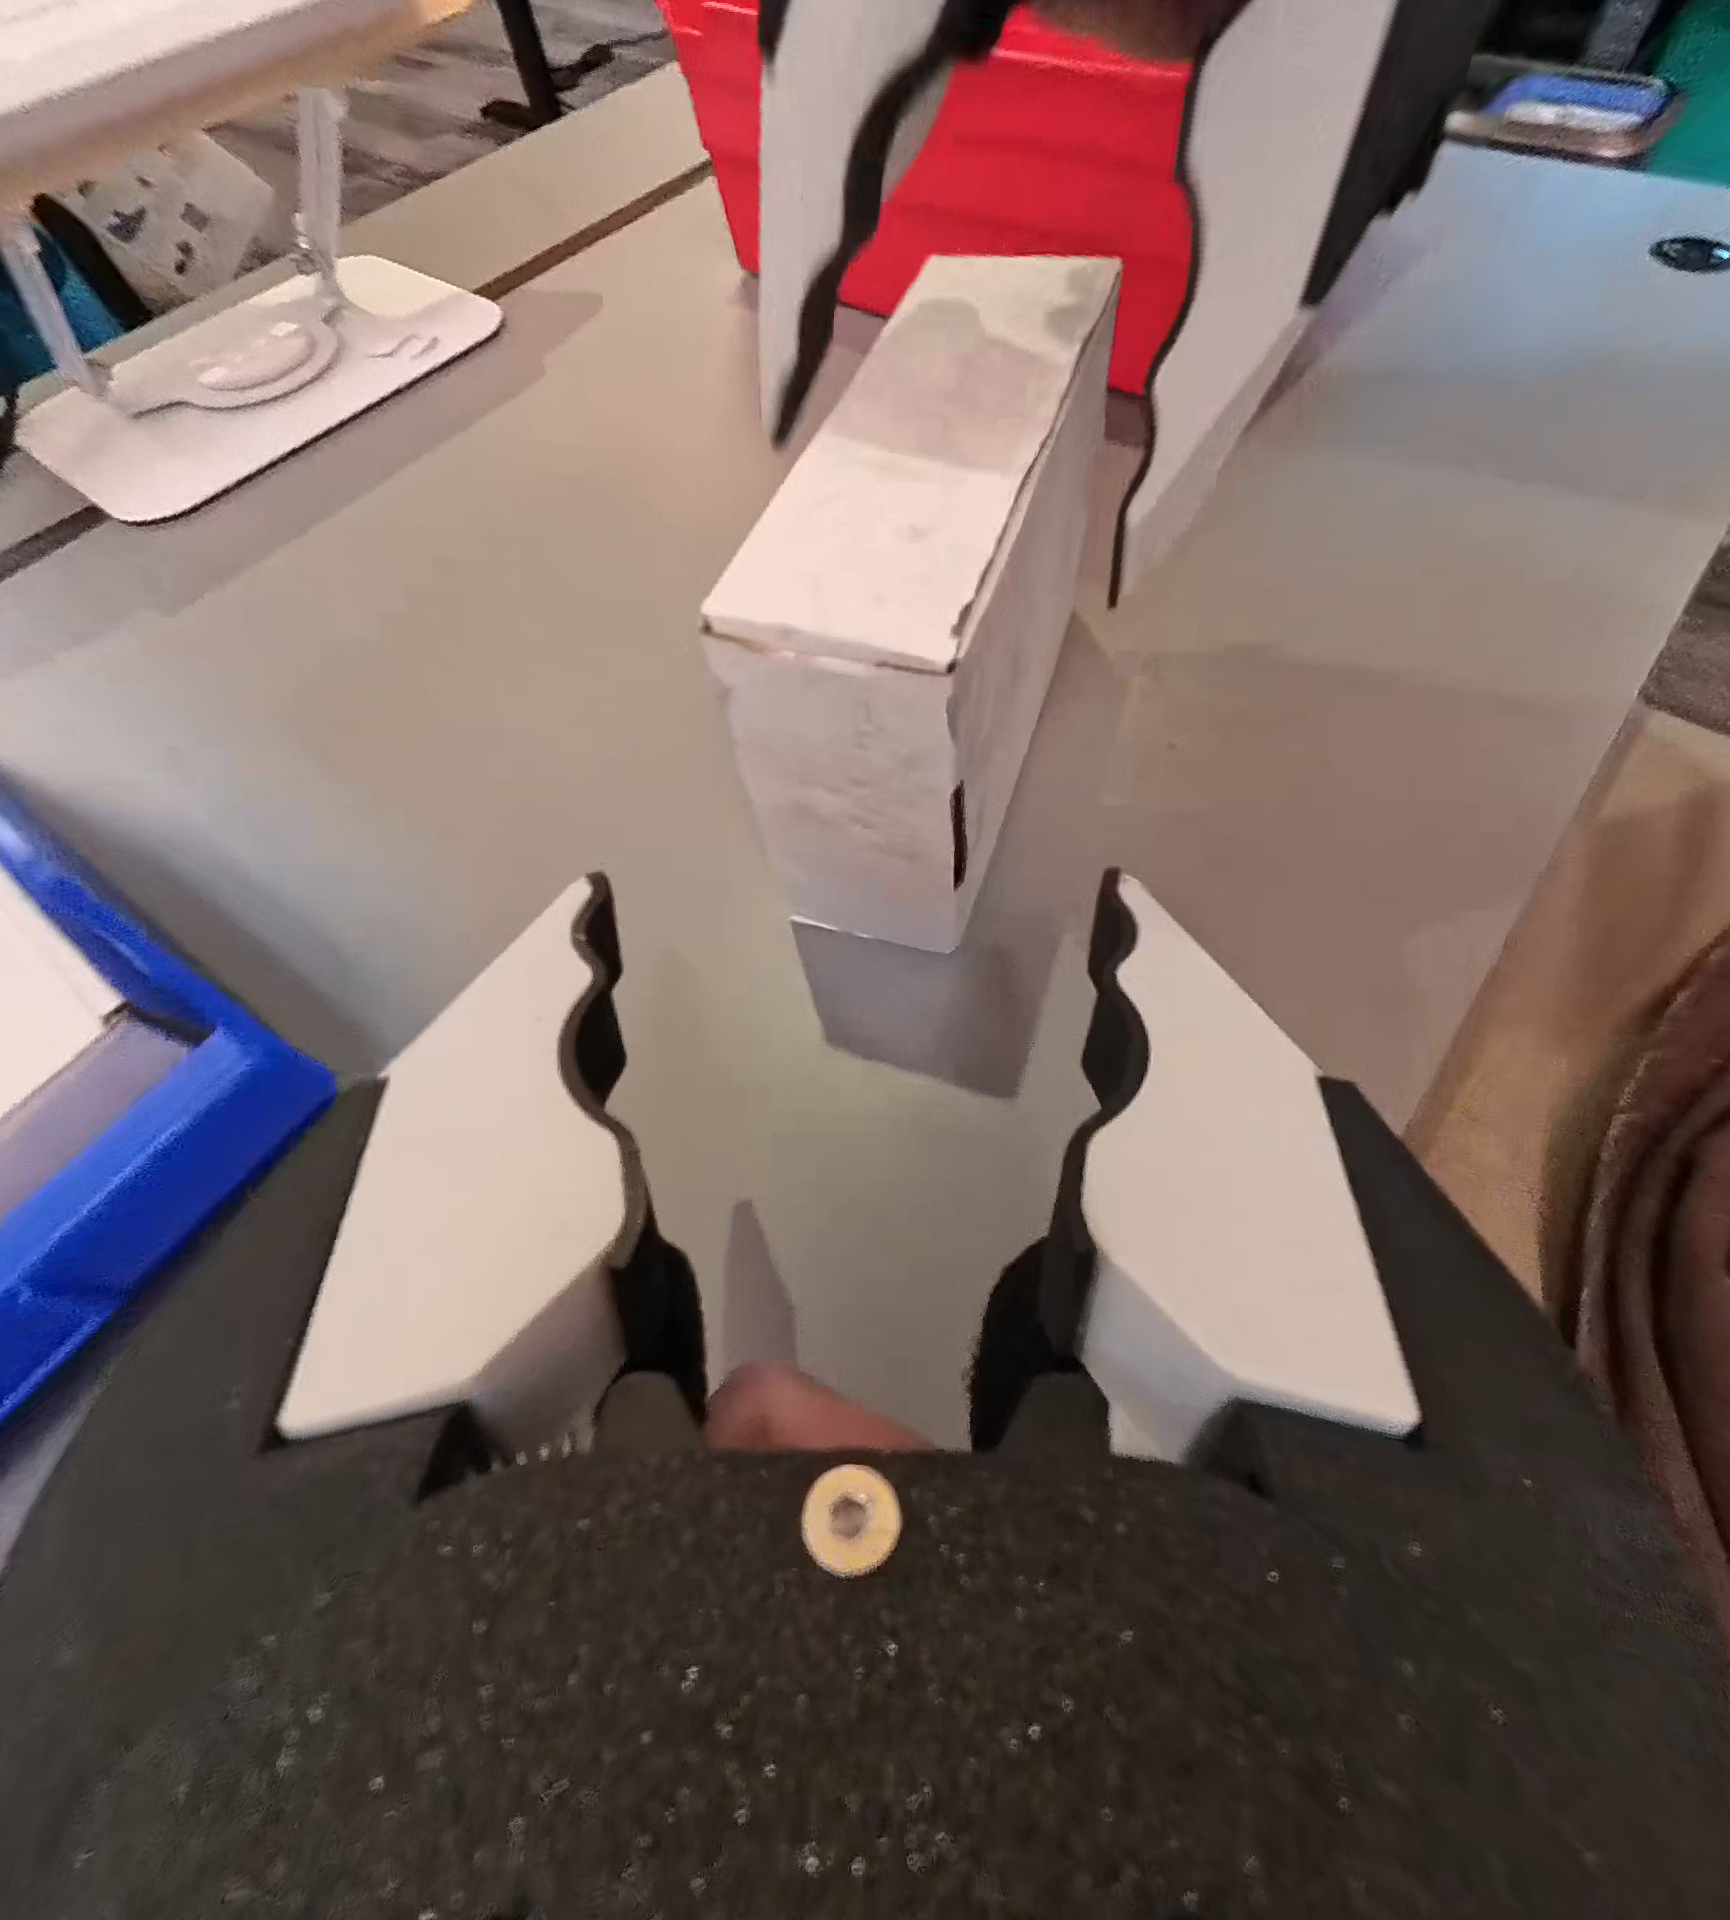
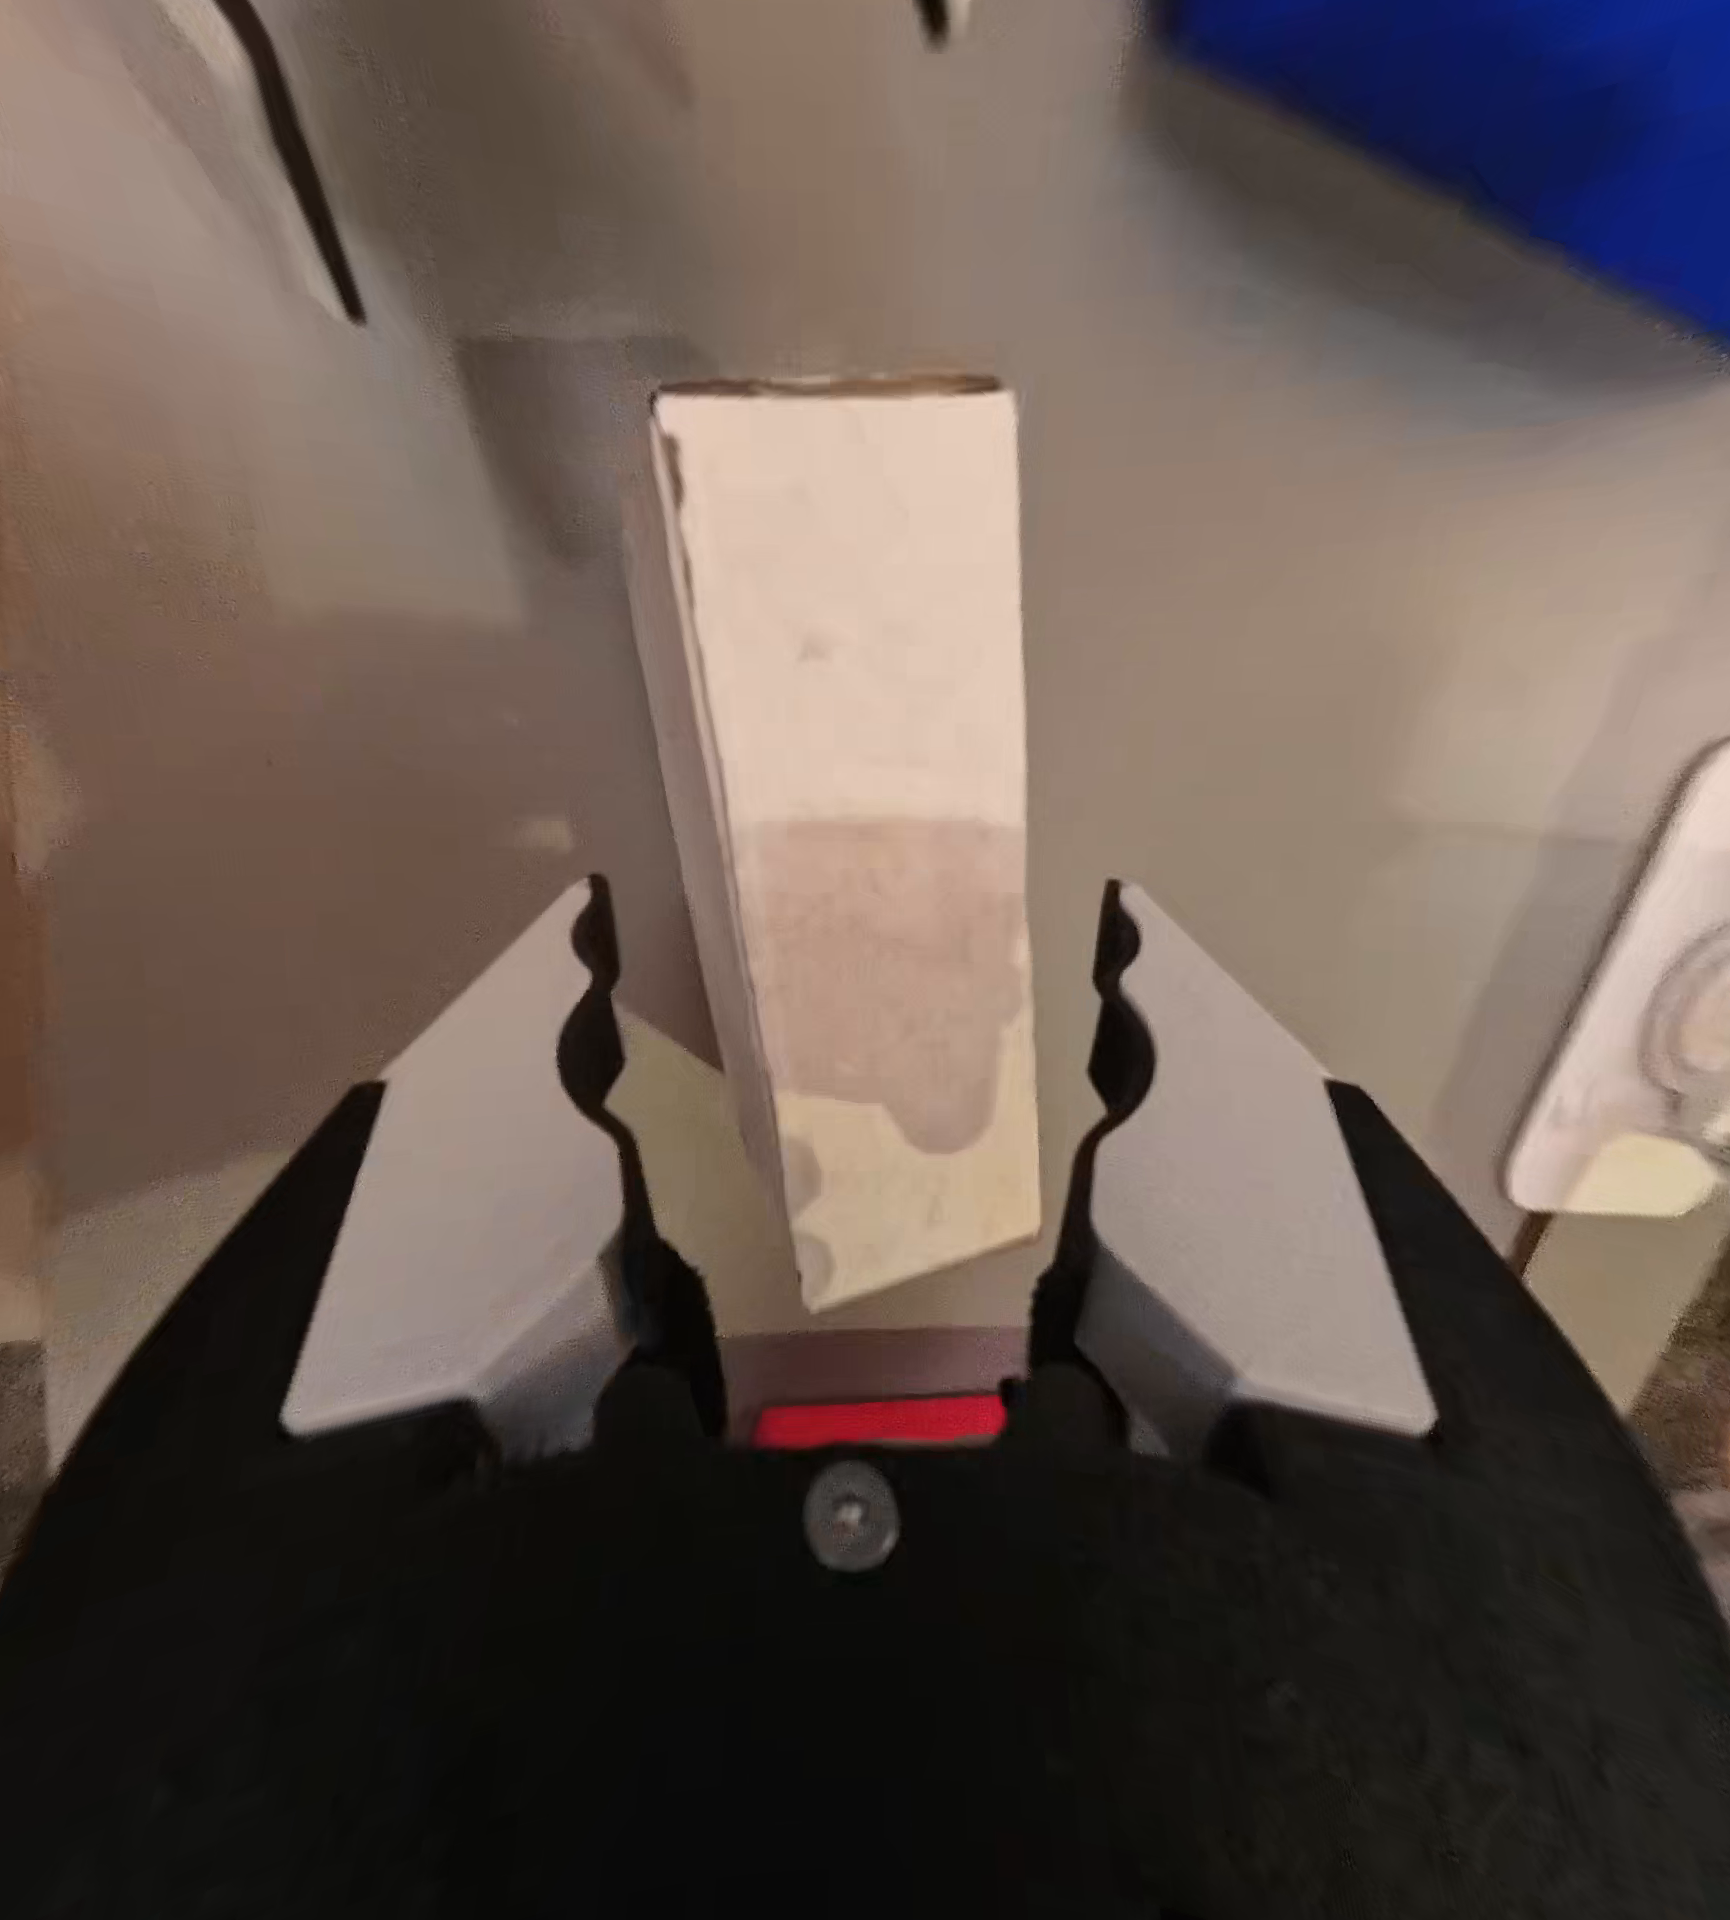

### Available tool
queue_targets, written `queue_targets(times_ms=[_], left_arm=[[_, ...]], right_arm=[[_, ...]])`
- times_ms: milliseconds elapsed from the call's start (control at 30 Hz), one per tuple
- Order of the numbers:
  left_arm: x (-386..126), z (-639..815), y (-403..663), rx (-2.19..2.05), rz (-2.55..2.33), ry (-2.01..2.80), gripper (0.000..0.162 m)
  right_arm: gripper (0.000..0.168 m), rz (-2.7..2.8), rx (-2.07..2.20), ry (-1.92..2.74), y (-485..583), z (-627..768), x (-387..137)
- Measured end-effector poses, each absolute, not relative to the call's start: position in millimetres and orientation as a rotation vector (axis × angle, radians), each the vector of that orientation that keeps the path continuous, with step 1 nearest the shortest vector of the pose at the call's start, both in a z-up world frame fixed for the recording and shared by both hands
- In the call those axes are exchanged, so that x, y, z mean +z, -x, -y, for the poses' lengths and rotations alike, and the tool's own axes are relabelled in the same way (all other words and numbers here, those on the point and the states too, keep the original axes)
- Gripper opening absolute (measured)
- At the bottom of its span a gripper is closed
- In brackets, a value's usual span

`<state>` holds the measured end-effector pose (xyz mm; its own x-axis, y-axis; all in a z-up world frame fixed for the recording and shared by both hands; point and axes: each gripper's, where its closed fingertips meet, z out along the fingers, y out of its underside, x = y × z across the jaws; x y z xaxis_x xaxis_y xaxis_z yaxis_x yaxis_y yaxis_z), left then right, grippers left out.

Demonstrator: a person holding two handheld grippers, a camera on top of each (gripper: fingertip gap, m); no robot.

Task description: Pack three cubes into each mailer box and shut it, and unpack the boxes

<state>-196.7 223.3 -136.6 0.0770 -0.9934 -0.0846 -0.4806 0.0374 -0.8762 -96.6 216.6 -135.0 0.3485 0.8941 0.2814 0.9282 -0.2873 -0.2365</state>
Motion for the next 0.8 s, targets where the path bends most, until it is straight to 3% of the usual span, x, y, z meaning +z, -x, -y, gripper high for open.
queue_targets(times_ms=[33, 133, 200, 367, 567, 667, 800], left_arm=[[-137, -222, 200, -0.816, -1.504, 1.559, 0.087], [-144, -222, 207, -0.792, -1.488, 1.588, 0.084], [-149, -228, 210, -0.766, -1.458, 1.626, 0.083], [-155, -234, 214, -0.768, -1.434, 1.671, 0.082], [-158, -239, 213, -0.753, -1.439, 1.680, 0.080], [-158, -240, 211, -0.747, -1.442, 1.677, 0.080], [-158, -240, 208, -0.750, -1.446, 1.673, 0.079]], right_arm=[[0.090, 1.646, -0.083, 2.305, 99, -216, -145], [0.067, 1.784, -0.118, 2.316, 96, -219, -158], [0.066, 1.760, -0.200, 2.300, 91, -227, -145], [0.065, 1.488, -0.531, 2.122, 42, -242, -42], [0.065, 1.050, -1.058, 1.957, -105, -218, 72], [0.065, 0.929, -1.186, 1.915, -181, -205, 62], [0.065, 0.914, -1.273, 2.004, -243, -191, -19]])
